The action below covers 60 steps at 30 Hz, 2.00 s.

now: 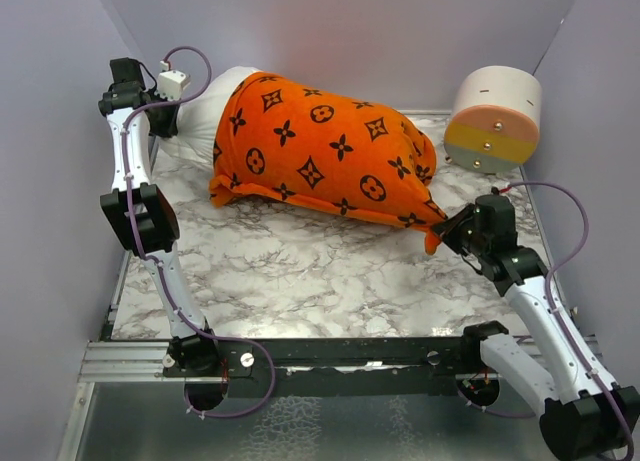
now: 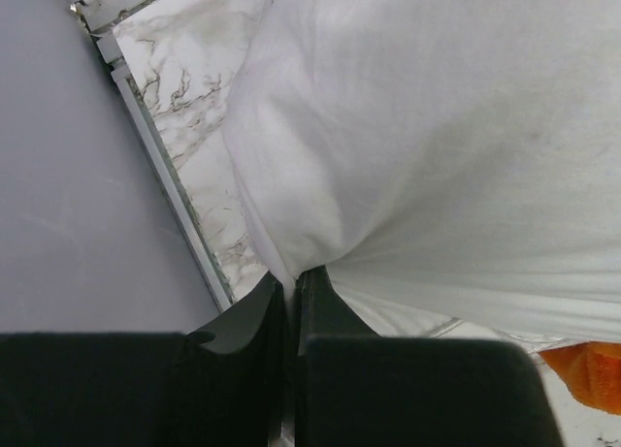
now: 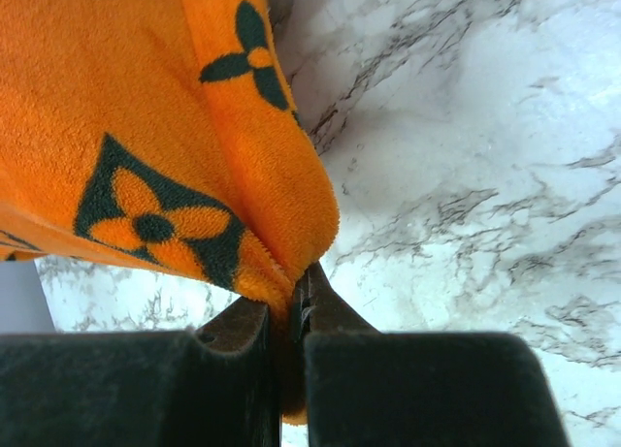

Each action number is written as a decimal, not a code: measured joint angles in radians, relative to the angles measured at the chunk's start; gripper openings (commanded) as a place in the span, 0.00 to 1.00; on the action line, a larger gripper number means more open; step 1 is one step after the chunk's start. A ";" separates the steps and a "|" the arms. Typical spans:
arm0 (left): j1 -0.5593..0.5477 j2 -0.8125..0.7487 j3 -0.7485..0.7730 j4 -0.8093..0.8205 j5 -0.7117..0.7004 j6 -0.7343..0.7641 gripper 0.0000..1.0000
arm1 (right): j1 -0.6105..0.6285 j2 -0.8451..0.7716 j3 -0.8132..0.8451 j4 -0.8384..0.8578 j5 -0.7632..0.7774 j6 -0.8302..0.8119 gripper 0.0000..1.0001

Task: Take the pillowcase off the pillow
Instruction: Remove the pillow from the pillowcase.

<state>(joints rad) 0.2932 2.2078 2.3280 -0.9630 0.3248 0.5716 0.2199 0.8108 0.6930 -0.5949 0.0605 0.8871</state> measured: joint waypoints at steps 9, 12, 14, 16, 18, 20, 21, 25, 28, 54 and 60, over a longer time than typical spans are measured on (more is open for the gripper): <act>0.002 0.016 0.031 -0.005 0.021 0.051 0.00 | -0.198 -0.019 0.029 -0.025 -0.084 -0.066 0.01; 0.002 0.022 0.045 -0.004 0.023 0.061 0.00 | -0.225 -0.023 0.041 -0.042 -0.097 -0.072 0.01; 0.002 0.027 0.053 -0.004 0.023 0.066 0.00 | -0.235 -0.029 0.042 -0.048 -0.107 -0.073 0.01; 0.002 0.034 0.061 -0.005 0.025 0.067 0.00 | -0.243 -0.031 0.042 -0.048 -0.124 -0.076 0.01; 0.002 0.036 0.064 -0.005 0.026 0.068 0.00 | -0.249 -0.028 0.042 -0.049 -0.155 -0.090 0.33; 0.004 0.036 0.064 -0.004 0.026 0.068 0.00 | -0.259 -0.018 0.042 -0.050 -0.174 -0.100 0.75; 0.005 0.036 0.064 0.001 0.018 0.076 0.00 | -0.263 -0.013 0.045 -0.060 -0.158 -0.121 0.94; 0.061 0.041 0.057 0.112 -0.057 0.118 0.00 | -0.341 0.004 0.106 -0.127 -0.043 -0.163 0.99; 0.127 0.040 0.009 0.193 -0.123 0.143 0.00 | -0.341 0.026 0.194 -0.126 -0.024 -0.174 1.00; 0.127 -0.270 -0.422 0.163 0.034 0.288 0.00 | 0.115 0.781 0.169 0.529 -0.135 0.208 0.98; 0.110 -0.299 -0.521 0.248 -0.041 0.341 0.00 | 0.143 0.946 0.312 0.545 -0.078 0.272 0.78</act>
<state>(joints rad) 0.4030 1.9083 1.8072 -0.7147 0.2836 0.9127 0.3634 1.7565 1.0054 -0.0498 -0.0177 1.1595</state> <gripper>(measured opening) 0.040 0.924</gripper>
